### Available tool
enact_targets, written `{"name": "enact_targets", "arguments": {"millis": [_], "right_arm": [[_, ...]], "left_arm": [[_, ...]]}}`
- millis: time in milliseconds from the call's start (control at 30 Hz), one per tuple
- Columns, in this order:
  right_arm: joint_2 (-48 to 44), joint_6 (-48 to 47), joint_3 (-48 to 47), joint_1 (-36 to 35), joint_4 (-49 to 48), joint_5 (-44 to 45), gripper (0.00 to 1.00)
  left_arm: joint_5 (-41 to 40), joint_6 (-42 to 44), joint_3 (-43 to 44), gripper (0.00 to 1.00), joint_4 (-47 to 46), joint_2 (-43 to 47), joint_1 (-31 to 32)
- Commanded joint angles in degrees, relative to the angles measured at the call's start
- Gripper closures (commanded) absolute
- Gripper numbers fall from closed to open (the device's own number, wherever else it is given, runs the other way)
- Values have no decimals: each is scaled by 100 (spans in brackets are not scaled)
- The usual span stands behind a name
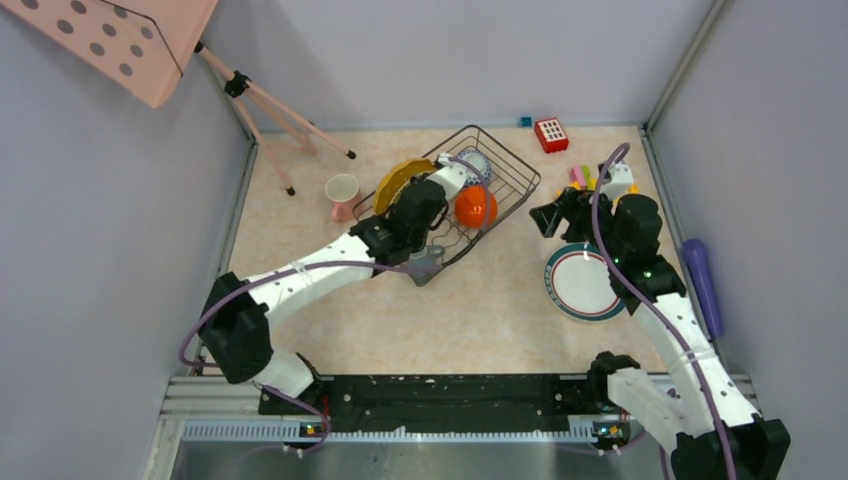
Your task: Load the mixed dishes into the dish rack
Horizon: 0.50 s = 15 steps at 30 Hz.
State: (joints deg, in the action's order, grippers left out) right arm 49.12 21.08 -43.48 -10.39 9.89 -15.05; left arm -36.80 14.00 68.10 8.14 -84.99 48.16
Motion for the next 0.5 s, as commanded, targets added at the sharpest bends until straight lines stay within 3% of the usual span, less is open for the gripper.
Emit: {"name": "enact_targets", "arguments": {"millis": [0, 467], "right_arm": [[-179, -80, 14, -33, 40, 83, 22], [-278, 132, 314, -33, 390, 422, 22]], "left_arm": [[154, -172, -79, 100, -356, -72, 9], [384, -400, -352, 100, -398, -609, 9]]}}
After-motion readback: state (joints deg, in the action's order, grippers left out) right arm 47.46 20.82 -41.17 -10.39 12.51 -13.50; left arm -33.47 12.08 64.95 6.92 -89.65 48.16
